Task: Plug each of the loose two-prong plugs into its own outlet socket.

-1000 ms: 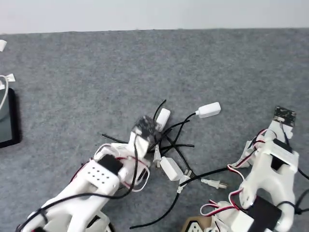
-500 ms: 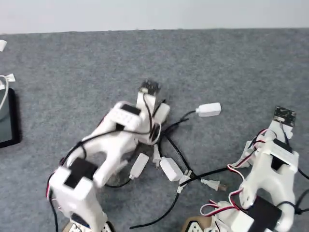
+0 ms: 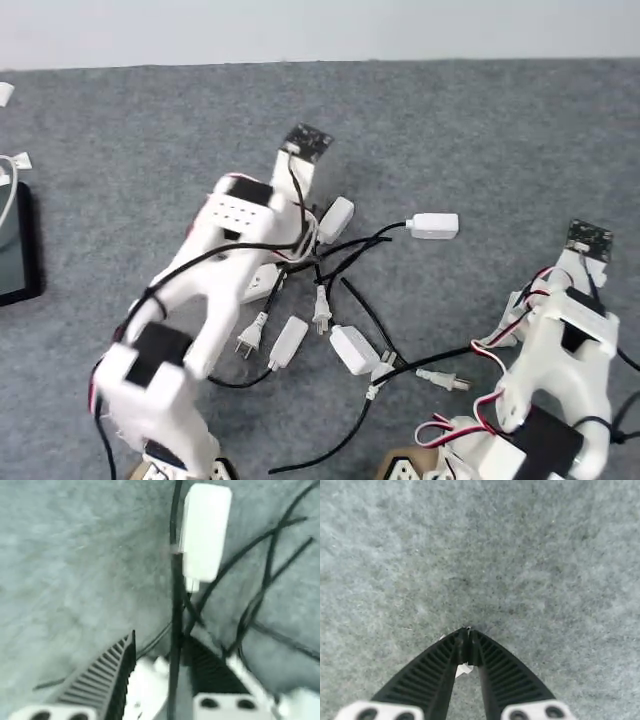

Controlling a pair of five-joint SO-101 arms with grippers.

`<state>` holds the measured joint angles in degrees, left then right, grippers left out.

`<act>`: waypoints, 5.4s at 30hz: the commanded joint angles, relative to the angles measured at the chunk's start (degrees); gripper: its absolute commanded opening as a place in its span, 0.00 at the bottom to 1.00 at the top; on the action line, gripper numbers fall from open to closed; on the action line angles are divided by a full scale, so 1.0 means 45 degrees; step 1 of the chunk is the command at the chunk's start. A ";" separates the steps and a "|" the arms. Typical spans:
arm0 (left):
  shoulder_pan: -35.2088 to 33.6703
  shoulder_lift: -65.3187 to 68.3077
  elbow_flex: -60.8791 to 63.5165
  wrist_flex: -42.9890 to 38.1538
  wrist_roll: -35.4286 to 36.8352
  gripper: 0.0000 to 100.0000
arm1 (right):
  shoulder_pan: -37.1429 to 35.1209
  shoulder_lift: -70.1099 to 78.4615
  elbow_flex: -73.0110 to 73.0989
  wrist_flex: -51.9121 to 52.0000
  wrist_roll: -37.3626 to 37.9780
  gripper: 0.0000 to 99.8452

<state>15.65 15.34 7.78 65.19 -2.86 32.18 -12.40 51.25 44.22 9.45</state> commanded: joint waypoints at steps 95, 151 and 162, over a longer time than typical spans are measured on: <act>0.7209 -0.8498 1.0891 -0.4474 0.2247 0.20 | -0.0127 0.0010 -0.0508 0.0166 0.0176 0.03; 0.5705 -0.7326 1.0911 -0.4161 0.1407 0.20 | -0.0147 0.0010 -0.0508 0.0166 0.0606 0.03; 0.5314 -0.9182 1.1067 -0.1797 0.1465 0.19 | -0.1690 -0.1221 -0.0938 0.3155 0.0469 0.02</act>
<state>41.14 -17.98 57.45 51.74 3.82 30.07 -13.80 50.02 51.96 11.56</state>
